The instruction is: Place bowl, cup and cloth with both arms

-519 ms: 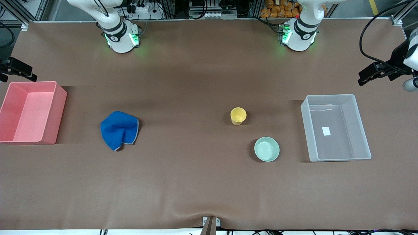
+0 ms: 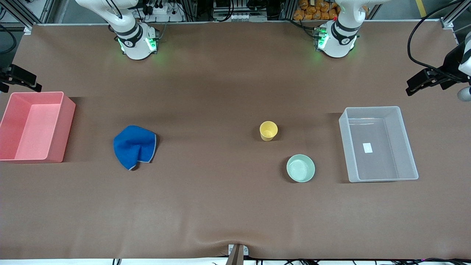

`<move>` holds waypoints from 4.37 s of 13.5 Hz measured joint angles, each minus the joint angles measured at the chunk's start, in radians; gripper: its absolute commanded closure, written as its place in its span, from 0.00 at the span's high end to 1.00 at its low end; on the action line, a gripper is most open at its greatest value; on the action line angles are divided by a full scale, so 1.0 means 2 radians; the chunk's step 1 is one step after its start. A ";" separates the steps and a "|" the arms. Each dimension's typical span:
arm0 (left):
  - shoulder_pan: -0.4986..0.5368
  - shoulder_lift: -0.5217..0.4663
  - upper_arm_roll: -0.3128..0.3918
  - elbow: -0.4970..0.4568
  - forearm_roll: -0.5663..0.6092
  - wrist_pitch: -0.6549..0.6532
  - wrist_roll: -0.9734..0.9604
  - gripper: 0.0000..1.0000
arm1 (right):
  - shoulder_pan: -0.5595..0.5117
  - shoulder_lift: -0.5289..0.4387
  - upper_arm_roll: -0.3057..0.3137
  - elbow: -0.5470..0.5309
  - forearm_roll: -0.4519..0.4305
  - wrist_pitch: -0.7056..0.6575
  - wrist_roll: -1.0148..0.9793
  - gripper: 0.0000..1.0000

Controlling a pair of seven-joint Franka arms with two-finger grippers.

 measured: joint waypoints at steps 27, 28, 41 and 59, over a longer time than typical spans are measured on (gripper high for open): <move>-0.116 0.364 -0.043 -0.024 0.069 0.366 -0.338 0.82 | -0.004 0.053 0.000 0.002 0.008 -0.033 -0.010 1.00; -0.117 0.372 -0.043 -0.024 0.069 0.368 -0.344 0.51 | -0.004 0.056 0.000 -0.003 0.016 -0.033 -0.010 1.00; -0.112 0.352 -0.042 -0.015 0.069 0.366 -0.368 0.00 | 0.004 0.065 0.005 -0.059 0.034 0.000 0.003 1.00; 0.128 0.123 -0.040 -0.248 0.039 0.310 0.099 0.00 | 0.001 0.086 0.001 -0.155 0.050 0.120 0.030 1.00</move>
